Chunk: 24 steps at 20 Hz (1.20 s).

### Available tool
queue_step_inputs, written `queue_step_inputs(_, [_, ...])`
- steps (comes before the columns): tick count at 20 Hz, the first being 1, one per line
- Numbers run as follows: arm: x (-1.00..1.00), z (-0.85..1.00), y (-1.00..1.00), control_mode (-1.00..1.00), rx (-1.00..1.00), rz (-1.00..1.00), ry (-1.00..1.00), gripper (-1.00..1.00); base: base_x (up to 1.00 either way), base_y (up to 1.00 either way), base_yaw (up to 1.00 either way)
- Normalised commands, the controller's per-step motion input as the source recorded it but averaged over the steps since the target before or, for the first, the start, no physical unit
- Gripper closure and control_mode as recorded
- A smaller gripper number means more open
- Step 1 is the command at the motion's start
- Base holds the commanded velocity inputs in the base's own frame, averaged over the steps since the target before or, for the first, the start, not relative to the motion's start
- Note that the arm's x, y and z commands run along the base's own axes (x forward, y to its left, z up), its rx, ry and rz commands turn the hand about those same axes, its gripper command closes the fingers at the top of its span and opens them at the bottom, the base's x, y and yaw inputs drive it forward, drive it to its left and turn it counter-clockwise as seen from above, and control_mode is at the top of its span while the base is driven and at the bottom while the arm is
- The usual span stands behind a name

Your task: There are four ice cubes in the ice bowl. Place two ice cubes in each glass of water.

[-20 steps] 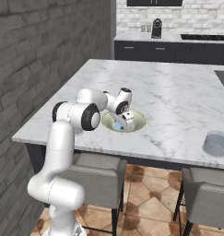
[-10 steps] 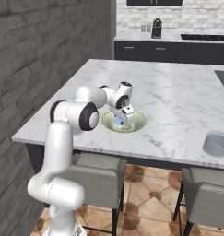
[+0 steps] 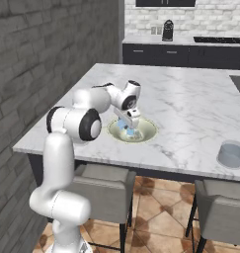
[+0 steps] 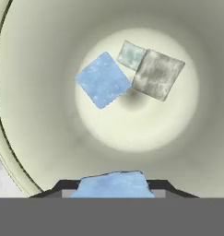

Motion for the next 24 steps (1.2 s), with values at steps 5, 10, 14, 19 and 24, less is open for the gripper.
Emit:
queue_step_inputs(5, [-0.51,0.3,0.47,-1.0,0.04,-0.02,0.0,1.0,0.0,0.0,0.0])
queue_step_inputs(10, [-0.49,0.22,0.58,-1.0,0.02,-0.02,0.0,1.0,0.0,0.0,0.0])
queue_step_inputs(14, [-0.39,0.3,0.59,-1.0,0.02,-0.03,0.0,1.0,0.0,0.0,0.0])
queue_step_inputs(19, [-0.23,0.3,0.54,-1.0,0.03,-0.05,0.0,1.0,0.0,0.0,0.0])
queue_step_inputs(24, [-0.03,0.11,0.51,-1.0,0.02,-0.06,0.0,1.0,0.0,0.0,0.0])
